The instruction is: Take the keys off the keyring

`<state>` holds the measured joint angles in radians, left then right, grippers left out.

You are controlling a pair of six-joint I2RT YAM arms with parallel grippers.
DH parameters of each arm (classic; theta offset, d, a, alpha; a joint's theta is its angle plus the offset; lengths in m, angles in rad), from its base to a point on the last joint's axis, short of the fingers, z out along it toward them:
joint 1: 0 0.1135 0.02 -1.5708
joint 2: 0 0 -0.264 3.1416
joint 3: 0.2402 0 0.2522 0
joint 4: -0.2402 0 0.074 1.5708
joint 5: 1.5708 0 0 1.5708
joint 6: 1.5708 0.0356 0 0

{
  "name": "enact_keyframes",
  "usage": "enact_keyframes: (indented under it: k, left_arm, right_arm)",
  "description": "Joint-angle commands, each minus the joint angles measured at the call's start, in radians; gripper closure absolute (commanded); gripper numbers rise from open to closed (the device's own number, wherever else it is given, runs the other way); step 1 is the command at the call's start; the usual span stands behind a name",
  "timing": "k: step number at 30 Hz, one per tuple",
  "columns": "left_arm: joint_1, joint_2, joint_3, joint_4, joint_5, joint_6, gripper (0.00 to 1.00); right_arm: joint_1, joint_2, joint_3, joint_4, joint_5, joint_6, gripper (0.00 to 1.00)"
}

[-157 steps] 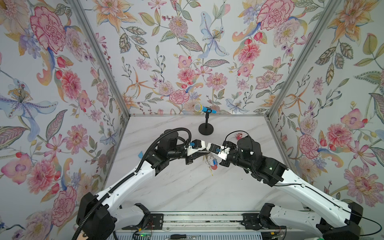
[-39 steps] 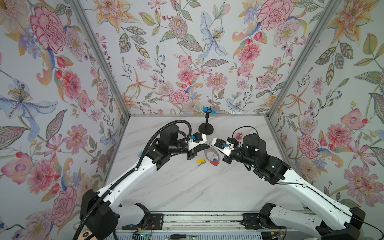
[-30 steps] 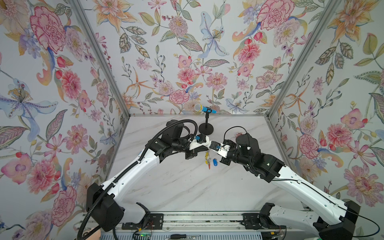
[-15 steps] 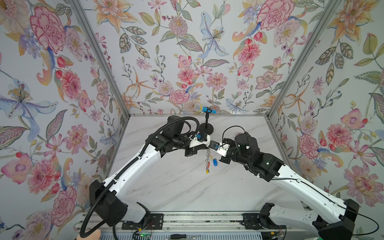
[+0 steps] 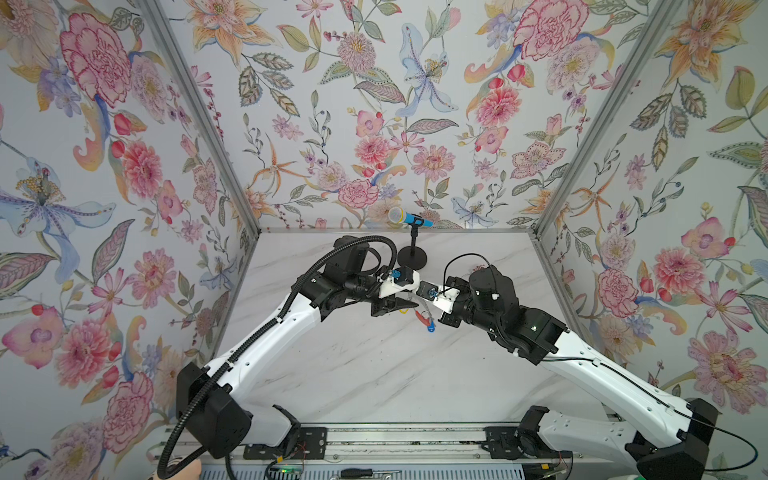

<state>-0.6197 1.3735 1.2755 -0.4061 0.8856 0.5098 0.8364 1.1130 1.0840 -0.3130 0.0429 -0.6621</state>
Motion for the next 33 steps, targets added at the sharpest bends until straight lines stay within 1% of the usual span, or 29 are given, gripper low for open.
enact_keyframes:
  k: [1, 5, 7, 10, 13, 17, 18, 26, 27, 28, 29, 30, 31, 33]
  left_arm:
    - [0.009, -0.057, -0.089, 0.162, -0.04, -0.114, 0.53]
    - [0.012, -0.119, -0.214, 0.344, -0.032, -0.251, 0.52]
    - [0.012, -0.15, -0.309, 0.492, -0.042, -0.353, 0.51]
    - [0.012, -0.169, -0.405, 0.67, -0.064, -0.471, 0.51]
    - [0.012, -0.166, -0.465, 0.85, -0.034, -0.59, 0.56]
    - [0.012, -0.156, -0.51, 1.014, -0.011, -0.697, 0.6]
    - [0.012, -0.154, -0.516, 1.041, -0.002, -0.716, 0.63]
    - [0.012, -0.16, -0.528, 1.086, 0.028, -0.743, 0.77]
    - [0.014, -0.162, -0.528, 1.086, 0.03, -0.743, 0.77]
    - [0.015, -0.164, -0.53, 1.084, 0.036, -0.743, 0.77]
    - [0.015, -0.167, -0.529, 1.074, 0.04, -0.738, 0.73]
    - [0.015, -0.17, -0.527, 1.05, 0.038, -0.727, 0.65]
    - [0.015, -0.175, -0.527, 1.027, 0.036, -0.713, 0.62]
    - [0.019, -0.188, -0.525, 0.98, 0.024, -0.686, 0.58]
  right_arm:
    - [0.01, 0.003, -0.01, 0.096, -0.037, 0.012, 1.0]
    - [0.006, -0.01, -0.022, 0.123, -0.053, 0.024, 1.0]
    - [0.004, -0.021, -0.031, 0.144, -0.062, 0.035, 1.0]
    - [0.001, -0.034, -0.05, 0.172, -0.082, 0.049, 1.0]
    - [-0.002, -0.041, -0.059, 0.182, -0.1, 0.059, 1.0]
    - [-0.007, -0.045, -0.067, 0.198, -0.119, 0.07, 1.0]
    - [-0.008, -0.047, -0.069, 0.2, -0.125, 0.073, 1.0]
    - [-0.02, -0.057, -0.084, 0.217, -0.149, 0.089, 1.0]
    - [-0.02, -0.059, -0.085, 0.219, -0.154, 0.091, 1.0]
    - [-0.024, -0.062, -0.087, 0.221, -0.156, 0.093, 1.0]
    - [-0.026, -0.064, -0.087, 0.221, -0.158, 0.095, 1.0]
    - [-0.026, -0.068, -0.086, 0.221, -0.161, 0.096, 1.0]
    - [-0.027, -0.071, -0.086, 0.221, -0.166, 0.099, 1.0]
    - [-0.032, -0.077, -0.087, 0.221, -0.177, 0.104, 1.0]
